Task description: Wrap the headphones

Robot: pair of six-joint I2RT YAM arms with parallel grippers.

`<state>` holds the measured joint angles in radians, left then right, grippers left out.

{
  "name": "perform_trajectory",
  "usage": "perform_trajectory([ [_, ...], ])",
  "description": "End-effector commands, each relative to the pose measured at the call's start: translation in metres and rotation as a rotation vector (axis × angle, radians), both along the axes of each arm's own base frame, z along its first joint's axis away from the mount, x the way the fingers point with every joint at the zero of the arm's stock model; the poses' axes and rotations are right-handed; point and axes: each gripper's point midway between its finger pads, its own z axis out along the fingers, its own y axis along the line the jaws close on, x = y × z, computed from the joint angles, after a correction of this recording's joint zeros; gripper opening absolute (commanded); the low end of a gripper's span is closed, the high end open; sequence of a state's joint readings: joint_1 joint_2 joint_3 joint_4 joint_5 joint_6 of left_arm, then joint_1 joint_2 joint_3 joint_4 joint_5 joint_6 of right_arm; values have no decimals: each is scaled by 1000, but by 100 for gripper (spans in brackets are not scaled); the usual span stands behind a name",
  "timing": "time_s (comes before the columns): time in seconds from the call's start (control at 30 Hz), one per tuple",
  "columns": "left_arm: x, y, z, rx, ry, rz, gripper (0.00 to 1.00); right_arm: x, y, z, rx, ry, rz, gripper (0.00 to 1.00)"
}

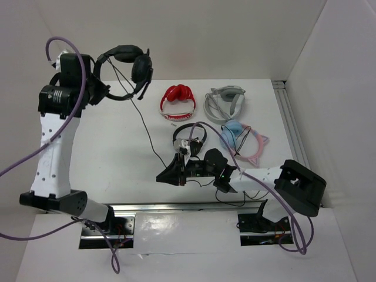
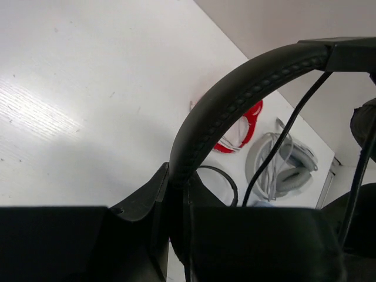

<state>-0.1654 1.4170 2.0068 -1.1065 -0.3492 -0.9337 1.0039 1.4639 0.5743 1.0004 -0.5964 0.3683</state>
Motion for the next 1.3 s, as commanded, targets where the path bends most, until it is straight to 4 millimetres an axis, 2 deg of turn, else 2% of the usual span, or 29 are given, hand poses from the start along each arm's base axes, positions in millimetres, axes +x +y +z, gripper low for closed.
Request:
perform_trajectory([
  [0.0, 23, 12, 24, -63, -101, -75, 0, 2, -7, 8, -3, -54, -47, 18],
  [0.03, 29, 19, 25, -62, -112, -75, 0, -3, -7, 9, -3, -54, -36, 18],
  [0.07, 36, 31, 17, -80, -89, -69, 0, -3, -7, 7, -11, -58, -37, 14],
  [0.13, 44, 49, 11, -89, -72, -48, 0, -11, -9, 12, 1, -56, -18, 14],
  [0.2, 55, 59, 3, -82, -50, -48, 0, -19, -13, 25, 38, -67, 2, 13],
  [0.27, 60, 68, -6, -64, -26, -27, 0, -24, -13, 23, 39, -59, 14, 13],
  [0.33, 67, 77, -13, -34, -12, 0, 0, -33, -14, 36, 56, -82, 36, 13],
  [0.37, 68, 74, -24, -14, 19, -4, 0, -36, -13, 40, 53, -88, 40, 12],
  [0.43, 69, 73, -37, 34, 52, 16, 0, -38, -10, 51, 30, -104, 34, 3],
  [0.47, 68, 68, -56, 102, 108, 34, 0, -40, -7, 56, 22, -138, 28, 0],
  [0.57, 58, 64, -85, 215, 207, 113, 0, -39, -2, 76, -11, -204, -2, 0],
  [0.6, 55, 65, -91, 238, 237, 136, 0, -40, -1, 89, -30, -215, -9, 0],
  [0.63, 44, 67, -104, 264, 311, 160, 0, -37, -2, 97, -36, -236, -27, 0],
  [0.67, 42, 66, -117, 288, 361, 196, 0, -25, -2, 101, -58, -269, -83, 0],
  [0.73, 33, 62, -128, 329, 419, 193, 0, -16, -8, 125, -79, -310, -134, 0],
  [0.77, 28, 54, -139, 349, 451, 176, 0, -5, -10, 132, -99, -356, -193, 0],
  [0.8, 25, 49, -141, 360, 452, 153, 0, 0, -13, 140, -112, -379, -217, 0],
  [0.83, 23, 46, -142, 380, 450, 140, 0, 6, -17, 157, -127, -404, -253, 0],
  [0.87, 18, 39, -148, 390, 464, 115, 0, 19, -23, 166, -148, -447, -319, 0],
  [0.97, 13, 29, -145, 420, 447, 59, 0, 39, -33, 194, -181, -499, -397, 0],
  [1.0, 10, 16, -149, 434, 457, -16, 0, 54, -38, 198, -200, -526, -438, 0],
  [1.07, 9, -3, -145, 459, 417, -116, 0, 69, -41, 206, -231, -538, -477, 0],
  [1.1, 3, -24, -143, 487, 396, -193, 0, 77, -47, 211, -239, -558, -511, 0],
  [1.17, -10, -43, -144, 530, 368, -276, 0, 98, -57, 209, -277, -573, -575, 0],
  [1.2, -26, -60, -140, 529, 327, -353, 0, 105, -62, 209, -291, -592, -601, 0],
  [1.23, -34, -67, -138, 537, 306, -410, 0, 119, -71, 209, -309, -597, -645, 0],
  [1.27, -38, -79, -134, 529, 262, -464, 0, 122, -77, 211, -306, -609, -660, 0],
])
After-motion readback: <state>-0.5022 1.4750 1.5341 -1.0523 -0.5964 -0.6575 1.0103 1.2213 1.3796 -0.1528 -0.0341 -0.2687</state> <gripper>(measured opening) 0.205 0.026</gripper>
